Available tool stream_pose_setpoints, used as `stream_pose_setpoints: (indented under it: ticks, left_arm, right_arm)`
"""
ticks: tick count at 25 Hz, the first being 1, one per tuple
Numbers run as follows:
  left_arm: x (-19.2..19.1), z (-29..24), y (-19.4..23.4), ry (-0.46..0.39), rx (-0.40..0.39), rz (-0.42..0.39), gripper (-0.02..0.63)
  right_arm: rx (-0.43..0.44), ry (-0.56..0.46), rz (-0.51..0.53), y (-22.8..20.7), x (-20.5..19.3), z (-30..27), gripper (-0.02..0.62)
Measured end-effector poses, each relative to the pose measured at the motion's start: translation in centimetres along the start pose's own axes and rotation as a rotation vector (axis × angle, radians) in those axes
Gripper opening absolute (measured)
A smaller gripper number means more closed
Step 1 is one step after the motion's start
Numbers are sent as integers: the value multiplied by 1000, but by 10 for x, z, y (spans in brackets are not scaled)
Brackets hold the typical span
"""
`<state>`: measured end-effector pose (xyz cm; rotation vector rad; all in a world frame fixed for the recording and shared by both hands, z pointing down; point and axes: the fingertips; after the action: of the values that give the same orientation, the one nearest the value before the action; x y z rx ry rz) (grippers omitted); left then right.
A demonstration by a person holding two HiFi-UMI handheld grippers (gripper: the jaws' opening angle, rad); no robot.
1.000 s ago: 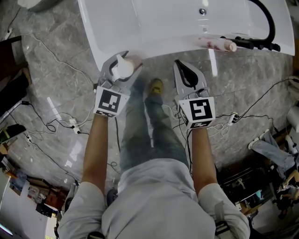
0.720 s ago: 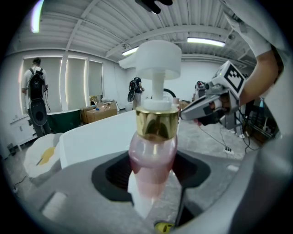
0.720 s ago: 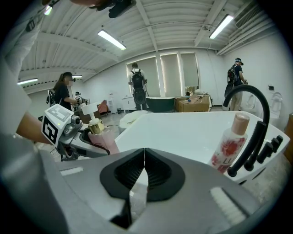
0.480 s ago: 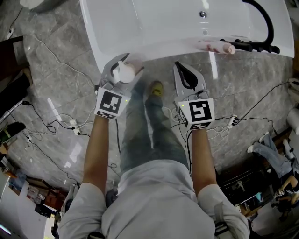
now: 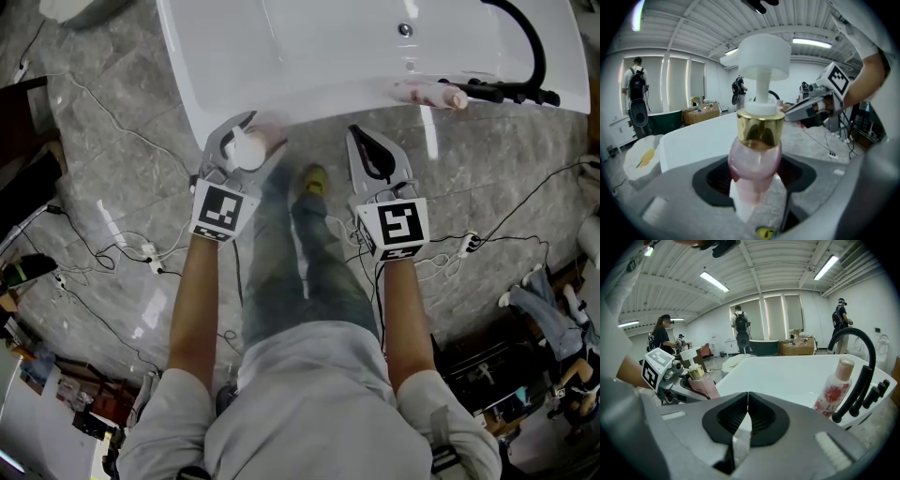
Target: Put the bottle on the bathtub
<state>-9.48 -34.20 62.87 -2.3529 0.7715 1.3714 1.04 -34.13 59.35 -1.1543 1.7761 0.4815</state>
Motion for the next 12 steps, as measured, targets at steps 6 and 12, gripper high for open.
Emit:
stream_pose_setpoints:
  ticks: [6,12]
  left_arm:
    - [4,6,0,-1,11,7,282]
    - [6,16,3,-12,60,50,281]
  right_arm:
    - [-5,-11,4,-1,7,5,3]
    - [-3,-19,9,1,12,11,3]
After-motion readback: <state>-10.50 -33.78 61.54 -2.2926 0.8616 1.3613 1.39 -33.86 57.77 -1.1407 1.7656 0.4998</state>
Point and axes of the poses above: the fingertips, and each gripper's own axes: z backward along the fingers, y to its left, x out of its top, and after that the axes turned 2 degrees about -y, right-handed
